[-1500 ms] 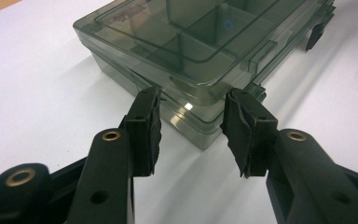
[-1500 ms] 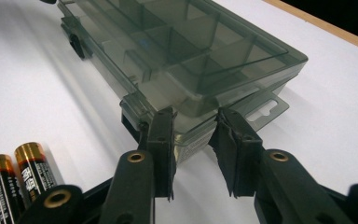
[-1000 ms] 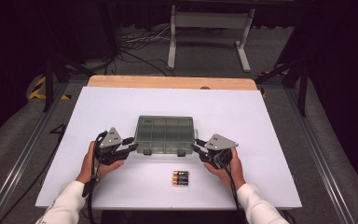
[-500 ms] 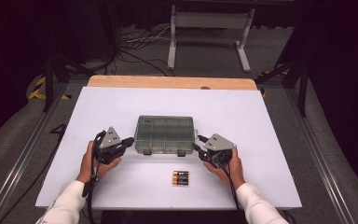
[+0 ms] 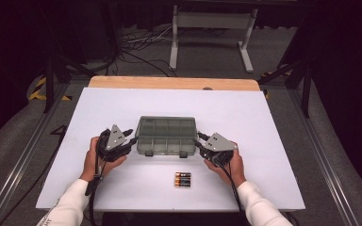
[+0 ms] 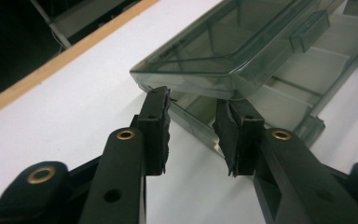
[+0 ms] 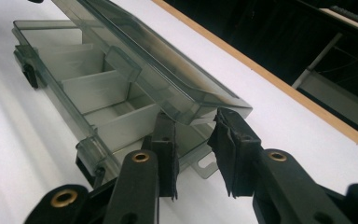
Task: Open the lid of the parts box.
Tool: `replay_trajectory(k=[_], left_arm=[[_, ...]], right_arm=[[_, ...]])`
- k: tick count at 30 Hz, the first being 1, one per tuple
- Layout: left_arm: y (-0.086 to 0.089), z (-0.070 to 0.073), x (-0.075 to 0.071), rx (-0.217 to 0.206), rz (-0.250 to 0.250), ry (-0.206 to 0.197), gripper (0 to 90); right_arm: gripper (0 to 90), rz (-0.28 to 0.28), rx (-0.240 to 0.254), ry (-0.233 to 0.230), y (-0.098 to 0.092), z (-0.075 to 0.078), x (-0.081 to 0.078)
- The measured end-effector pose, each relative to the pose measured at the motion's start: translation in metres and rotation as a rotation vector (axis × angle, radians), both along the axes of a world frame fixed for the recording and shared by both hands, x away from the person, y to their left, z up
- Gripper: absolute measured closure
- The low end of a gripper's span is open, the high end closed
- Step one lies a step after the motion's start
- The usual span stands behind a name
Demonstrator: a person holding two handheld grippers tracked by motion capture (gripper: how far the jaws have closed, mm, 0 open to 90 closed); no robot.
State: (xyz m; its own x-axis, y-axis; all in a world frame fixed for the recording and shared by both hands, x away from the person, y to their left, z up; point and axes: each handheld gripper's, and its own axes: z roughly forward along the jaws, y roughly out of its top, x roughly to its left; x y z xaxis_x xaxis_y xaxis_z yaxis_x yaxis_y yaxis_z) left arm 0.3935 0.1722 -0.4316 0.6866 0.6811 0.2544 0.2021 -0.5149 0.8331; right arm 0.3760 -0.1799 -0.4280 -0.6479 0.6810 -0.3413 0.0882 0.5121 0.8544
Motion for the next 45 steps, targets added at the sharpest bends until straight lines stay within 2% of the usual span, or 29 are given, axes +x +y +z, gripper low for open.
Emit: replay_trajectory(k=[8, 18, 20, 22, 25, 34, 38, 45], left_arm=[[-0.004, 0.008, 0.01, -0.007, -0.008, -0.038, 72.5], [-0.004, 0.013, 0.016, -0.043, -0.003, -0.046, 74.0], [-0.004, 0.015, 0.017, -0.036, -0.007, -0.056, 74.6], [-0.004, 0.019, 0.019, -0.053, -0.009, -0.05, 74.6], [-0.004, 0.023, 0.022, -0.049, -0.009, -0.063, 74.8], [-0.004, 0.027, 0.026, -0.081, -0.004, -0.053, 74.8], [-0.004, 0.03, 0.029, -0.084, 0.002, -0.058, 76.0], [-0.004, 0.034, 0.04, -0.121, 0.015, -0.048, 77.5]], right_arm=[[73.5, -0.01, 0.0, -0.052, 0.002, 0.008, 0.003], [76.7, -0.026, 0.013, -0.076, 0.003, 0.019, 0.01], [77.1, -0.027, 0.021, -0.073, 0.002, 0.02, 0.012], [76.7, -0.027, 0.031, -0.063, 0.002, 0.021, 0.014], [76.1, -0.024, 0.055, -0.035, 0.001, 0.026, 0.02], [75.5, -0.027, 0.098, -0.009, -0.001, 0.031, 0.029], [77.0, -0.032, 0.109, -0.002, -0.001, 0.034, 0.034], [78.8, -0.044, 0.13, -0.008, 0.0, 0.042, 0.043]])
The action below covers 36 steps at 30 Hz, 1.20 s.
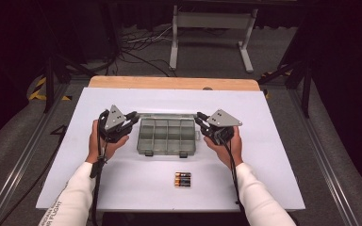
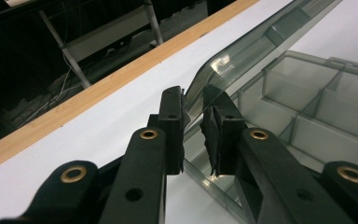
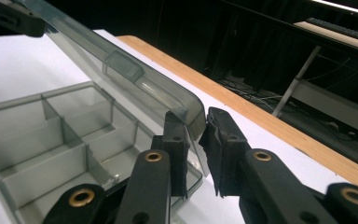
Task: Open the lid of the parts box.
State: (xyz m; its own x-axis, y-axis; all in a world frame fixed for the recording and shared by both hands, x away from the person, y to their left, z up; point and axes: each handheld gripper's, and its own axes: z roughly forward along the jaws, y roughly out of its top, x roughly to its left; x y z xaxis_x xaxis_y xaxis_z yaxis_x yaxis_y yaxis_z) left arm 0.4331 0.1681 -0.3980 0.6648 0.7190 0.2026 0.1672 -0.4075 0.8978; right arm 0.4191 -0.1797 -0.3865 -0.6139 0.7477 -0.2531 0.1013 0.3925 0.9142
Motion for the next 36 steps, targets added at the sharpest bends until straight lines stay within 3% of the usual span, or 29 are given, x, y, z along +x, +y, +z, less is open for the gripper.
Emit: replay_trajectory(k=[5, 12, 21, 36], left_arm=[[-0.001, -0.002, 0.008, -0.011, 0.015, 0.011, 77.6], [-0.002, -0.005, 0.02, -0.06, 0.037, 0.034, 78.0], [-0.006, -0.01, 0.031, -0.072, 0.063, 0.053, 78.3], [-0.012, -0.022, 0.048, -0.092, 0.116, 0.086, 78.3]], right_arm=[[79.1, -0.017, 0.024, 0.001, -0.001, 0.001, 0.009], [77.6, -0.031, 0.045, -0.005, -0.001, 0.001, 0.018], [78.6, -0.058, 0.053, 0.007, -0.002, -0.007, 0.03], [83.4, -0.104, 0.09, 0.088, -0.001, -0.031, 0.049]])
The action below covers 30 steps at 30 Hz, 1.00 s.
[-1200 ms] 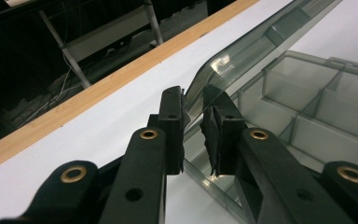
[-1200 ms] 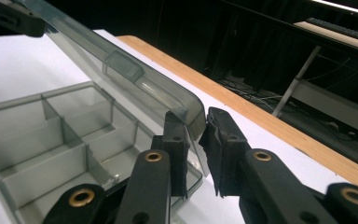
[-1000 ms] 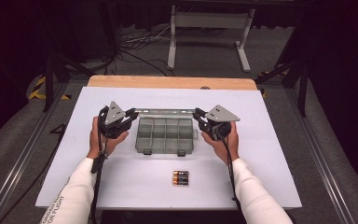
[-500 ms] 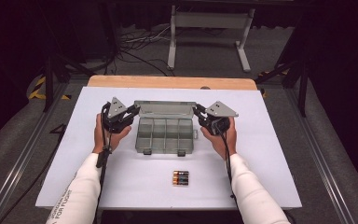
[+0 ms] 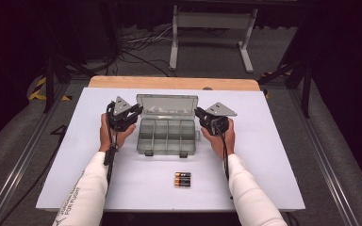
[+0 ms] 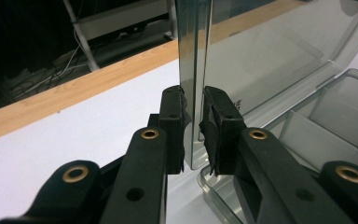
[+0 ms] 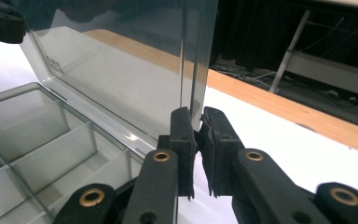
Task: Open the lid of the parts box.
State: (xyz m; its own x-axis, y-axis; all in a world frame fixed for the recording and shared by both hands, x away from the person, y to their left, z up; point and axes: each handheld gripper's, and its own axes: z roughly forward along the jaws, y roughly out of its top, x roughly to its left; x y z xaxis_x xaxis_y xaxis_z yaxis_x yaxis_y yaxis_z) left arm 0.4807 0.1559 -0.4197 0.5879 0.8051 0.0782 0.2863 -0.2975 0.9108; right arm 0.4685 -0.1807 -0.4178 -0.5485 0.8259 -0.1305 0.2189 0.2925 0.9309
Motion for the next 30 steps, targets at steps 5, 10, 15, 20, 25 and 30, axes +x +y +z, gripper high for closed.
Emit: replay_trajectory(k=[5, 10, 15, 20, 25, 30], left_arm=[[-0.003, -0.005, 0.003, 0.002, 0.038, -0.005, 82.2], [-0.005, -0.01, 0.007, 0.005, 0.052, 0.013, 82.3], [-0.006, -0.015, 0.01, 0.002, 0.058, 0.038, 81.9], [-0.007, -0.018, 0.012, 0.019, 0.057, 0.051, 81.6], [-0.008, -0.02, 0.014, 0.036, 0.058, 0.06, 81.1], [-0.009, -0.023, 0.015, 0.05, 0.062, 0.067, 81.1]], right_arm=[[85.1, -0.025, 0.0, -0.012, 0.003, -0.007, 0.002], [85.2, -0.038, 0.018, 0.015, 0.004, -0.014, 0.007], [84.4, -0.045, 0.011, 0.04, 0.005, -0.019, 0.009], [84.0, -0.039, 0.025, 0.059, 0.004, -0.022, 0.012], [83.2, -0.044, 0.011, 0.077, 0.005, -0.026, 0.014], [82.5, -0.042, 0.013, 0.087, 0.005, -0.029, 0.016]])
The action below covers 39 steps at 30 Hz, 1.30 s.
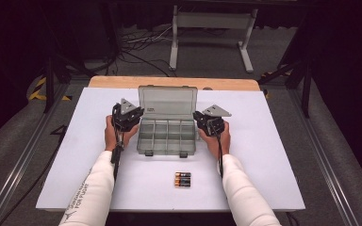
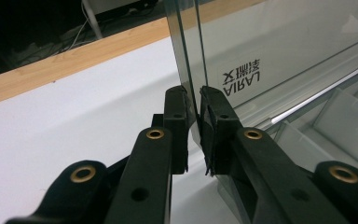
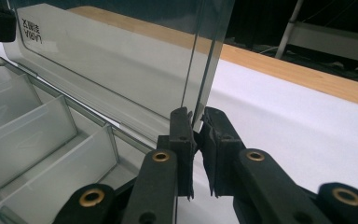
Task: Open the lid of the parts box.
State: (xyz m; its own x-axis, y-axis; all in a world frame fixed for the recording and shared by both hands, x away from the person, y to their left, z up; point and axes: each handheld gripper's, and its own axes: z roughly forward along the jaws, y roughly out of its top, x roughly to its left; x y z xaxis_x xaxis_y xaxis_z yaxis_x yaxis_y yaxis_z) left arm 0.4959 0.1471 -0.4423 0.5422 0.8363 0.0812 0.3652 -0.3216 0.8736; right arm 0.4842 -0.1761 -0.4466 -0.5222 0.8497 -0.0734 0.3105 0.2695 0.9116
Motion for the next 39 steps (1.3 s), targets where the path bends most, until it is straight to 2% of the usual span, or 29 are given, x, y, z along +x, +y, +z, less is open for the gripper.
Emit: replay_trajectory(k=[7, 12, 18, 20, 28, 34, 39], left_arm=[[-0.002, -0.002, 0.001, 0.018, 0.007, 0.0, 80.3], [-0.003, -0.004, 0.002, 0.019, 0.007, 0.007, 80.2], [-0.004, -0.006, 0.004, 0.042, 0.02, 0.011, 77.7], [-0.004, -0.007, 0.004, 0.03, 0.017, 0.016, 77.4], [-0.004, -0.01, 0.006, 0.042, 0.021, 0.03, 77.1], [-0.006, -0.011, 0.005, 0.049, 0.007, 0.036, 83.3], [-0.006, -0.012, 0.006, 0.048, 0.005, 0.044, 82.7]], right_arm=[[81.5, 0.005, -0.007, 0.02, 0.0, -0.003, 0.002], [81.4, 0.003, -0.004, 0.021, 0.0, -0.004, 0.003], [80.6, -0.002, 0.003, 0.022, 0.001, -0.004, 0.004], [80.2, -0.003, 0.001, 0.022, 0.001, -0.005, 0.004], [79.9, -0.006, 0.002, 0.029, 0.001, -0.006, 0.006], [80.5, -0.004, -0.01, 0.039, 0.001, -0.007, 0.007], [80.5, -0.004, -0.011, 0.038, 0.001, -0.007, 0.007]])
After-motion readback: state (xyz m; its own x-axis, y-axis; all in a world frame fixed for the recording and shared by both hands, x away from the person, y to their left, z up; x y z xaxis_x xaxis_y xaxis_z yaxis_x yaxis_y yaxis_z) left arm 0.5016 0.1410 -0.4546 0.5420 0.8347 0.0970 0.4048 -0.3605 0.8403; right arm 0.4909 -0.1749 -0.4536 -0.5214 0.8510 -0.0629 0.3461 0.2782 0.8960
